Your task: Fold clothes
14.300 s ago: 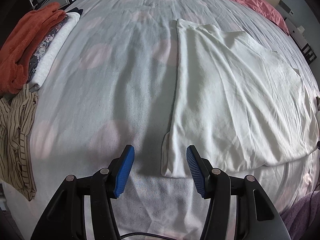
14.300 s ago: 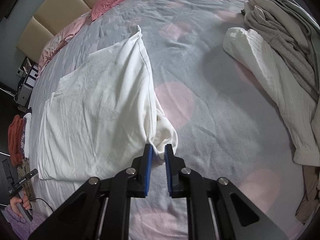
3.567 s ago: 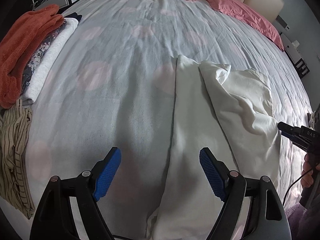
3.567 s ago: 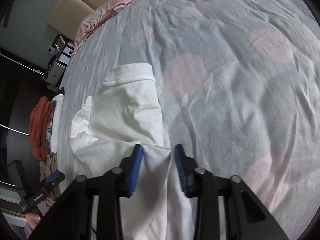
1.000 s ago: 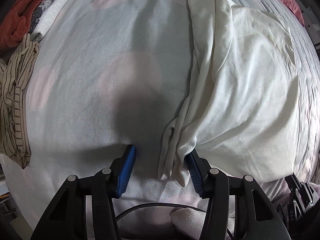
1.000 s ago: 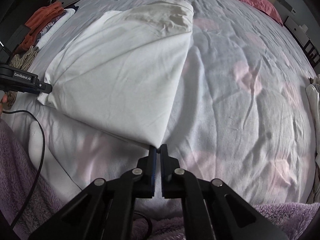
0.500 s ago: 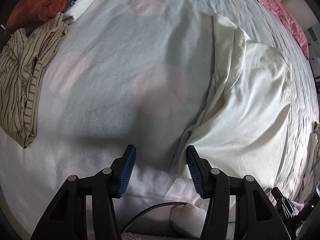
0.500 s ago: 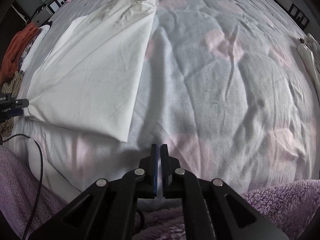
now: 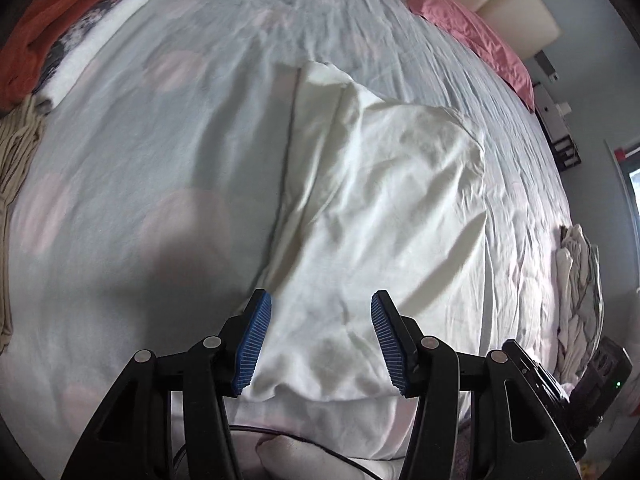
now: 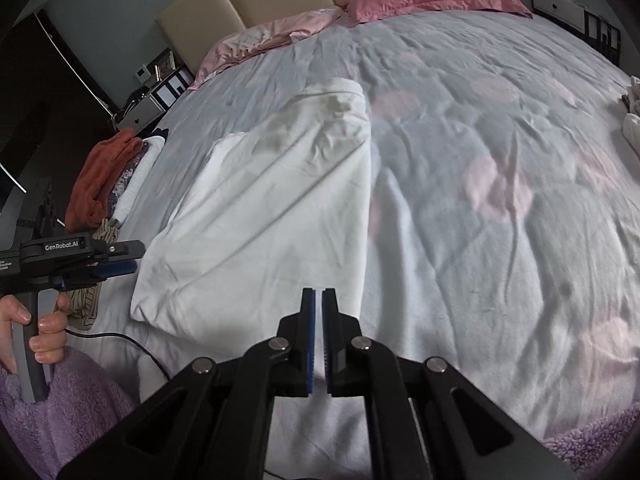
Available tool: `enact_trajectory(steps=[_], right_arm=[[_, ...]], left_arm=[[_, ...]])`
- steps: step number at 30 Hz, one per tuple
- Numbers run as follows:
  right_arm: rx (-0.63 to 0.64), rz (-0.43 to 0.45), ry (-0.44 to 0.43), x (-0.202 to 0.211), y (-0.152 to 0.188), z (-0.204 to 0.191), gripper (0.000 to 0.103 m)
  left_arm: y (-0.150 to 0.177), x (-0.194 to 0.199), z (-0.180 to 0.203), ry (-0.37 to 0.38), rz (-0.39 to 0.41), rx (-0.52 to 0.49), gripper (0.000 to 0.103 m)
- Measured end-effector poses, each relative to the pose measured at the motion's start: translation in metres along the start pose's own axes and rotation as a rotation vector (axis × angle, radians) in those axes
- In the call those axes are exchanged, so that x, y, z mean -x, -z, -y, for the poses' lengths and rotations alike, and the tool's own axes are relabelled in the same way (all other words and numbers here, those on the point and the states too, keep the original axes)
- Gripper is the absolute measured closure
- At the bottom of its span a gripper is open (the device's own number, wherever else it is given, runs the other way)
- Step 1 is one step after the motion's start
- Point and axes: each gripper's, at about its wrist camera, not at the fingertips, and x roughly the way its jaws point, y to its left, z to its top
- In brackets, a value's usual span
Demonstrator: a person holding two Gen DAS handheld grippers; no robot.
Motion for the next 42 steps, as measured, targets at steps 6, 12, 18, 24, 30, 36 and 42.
enact_trajectory(steps=[6,12,18,24,30,36,42], right_arm=[[-0.089,-0.174,0.020,-0.030,0.021,0.018,0.098],[-0.128,-0.218,0.015,-0.038,0.024,0.025,0.100],[-0.130,-0.192,0.034,-0.028,0.025,0.024,0.100],[-0.110,-0.131,0.074,-0.020,0.016,0.018,0.097],[-0.089,-0.102,0.061,-0.016,0.005,0.017,0.097],[-0.083,-0.128,0.048,-0.026,0.000,0.018,0.097],[-0.047,-0.160,0.094,-0.033,-0.019,0.007,0.090]], left_arm=[[-0.007,-0.039,0.003,-0.085,-0.080,0.006,0.049],[-0.011,-0.031,-0.021,-0.048,-0.040,0.127,0.052],[-0.010,-0.006,-0.036,-0.079,0.061,0.158,0.050],[-0.020,-0.008,-0.009,-0.123,0.095,0.045,0.050],[-0.044,-0.021,-0.007,-0.100,0.109,0.028,0.049],[-0.070,-0.034,-0.009,-0.068,0.121,0.032,0.049],[-0.097,-0.040,-0.021,0.003,0.130,0.036,0.045]])
